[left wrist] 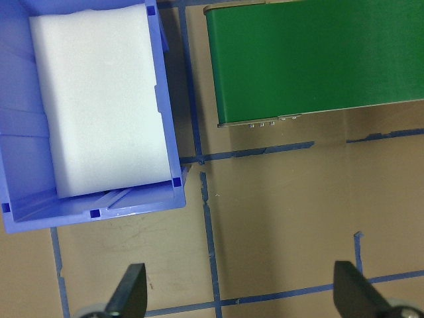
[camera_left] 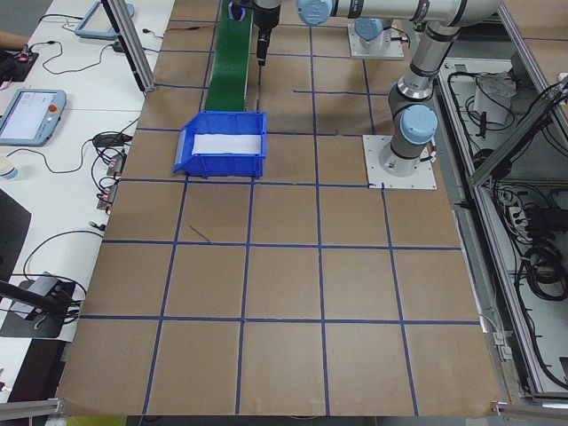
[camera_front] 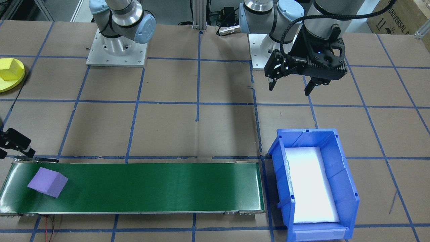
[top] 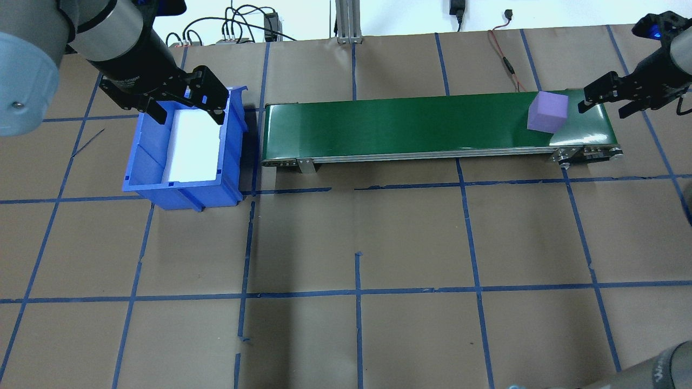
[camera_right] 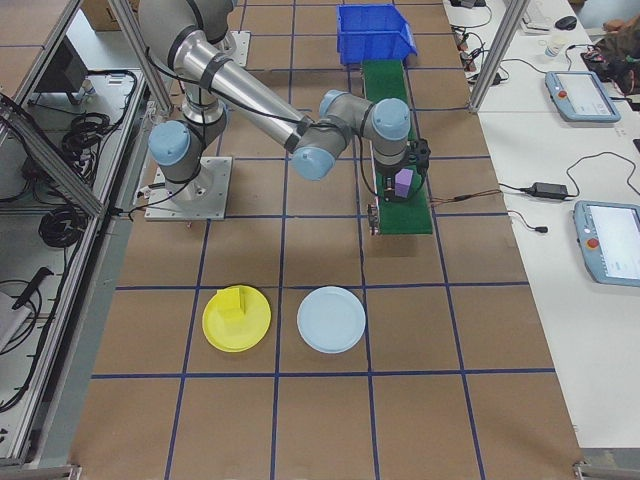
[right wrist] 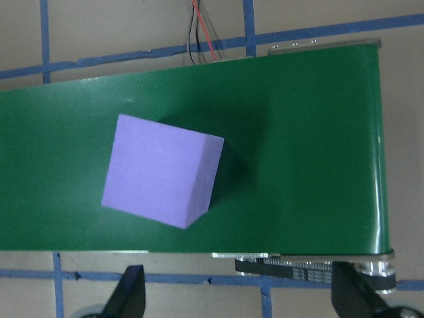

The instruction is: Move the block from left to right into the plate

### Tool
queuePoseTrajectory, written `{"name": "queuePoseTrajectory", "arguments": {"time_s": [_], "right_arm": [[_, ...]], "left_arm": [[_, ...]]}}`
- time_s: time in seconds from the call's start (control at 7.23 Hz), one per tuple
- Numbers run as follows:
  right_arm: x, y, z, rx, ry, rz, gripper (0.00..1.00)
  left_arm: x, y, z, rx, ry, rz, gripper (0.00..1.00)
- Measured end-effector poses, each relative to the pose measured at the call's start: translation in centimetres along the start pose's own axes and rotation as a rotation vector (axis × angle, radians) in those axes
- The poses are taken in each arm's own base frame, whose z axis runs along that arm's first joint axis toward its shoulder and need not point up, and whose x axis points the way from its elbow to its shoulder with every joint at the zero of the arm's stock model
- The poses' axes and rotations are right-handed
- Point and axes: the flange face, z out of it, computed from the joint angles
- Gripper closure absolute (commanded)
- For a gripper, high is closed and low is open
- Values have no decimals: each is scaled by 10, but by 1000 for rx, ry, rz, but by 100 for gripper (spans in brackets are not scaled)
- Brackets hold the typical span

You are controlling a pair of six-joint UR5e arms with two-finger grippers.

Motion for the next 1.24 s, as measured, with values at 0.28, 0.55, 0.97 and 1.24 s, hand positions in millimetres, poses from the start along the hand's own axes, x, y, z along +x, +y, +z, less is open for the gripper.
{"name": "queuePoseTrajectory", "arguments": {"time_s": [0.28,0.55,0.97,1.24], "right_arm": [[-1,-12,13,27,-48,96,0],[4,-19,28,23,-69,165,0],[19,-34,56,34,-68,171,18],[27,-36,70,22,-48,167,82]], "left_arm": [[0,0,0,0,0,0,0],[0,0,0,-1,0,0,0],[0,0,0,0,0,0,0],[0,0,0,0,0,0,0]]}}
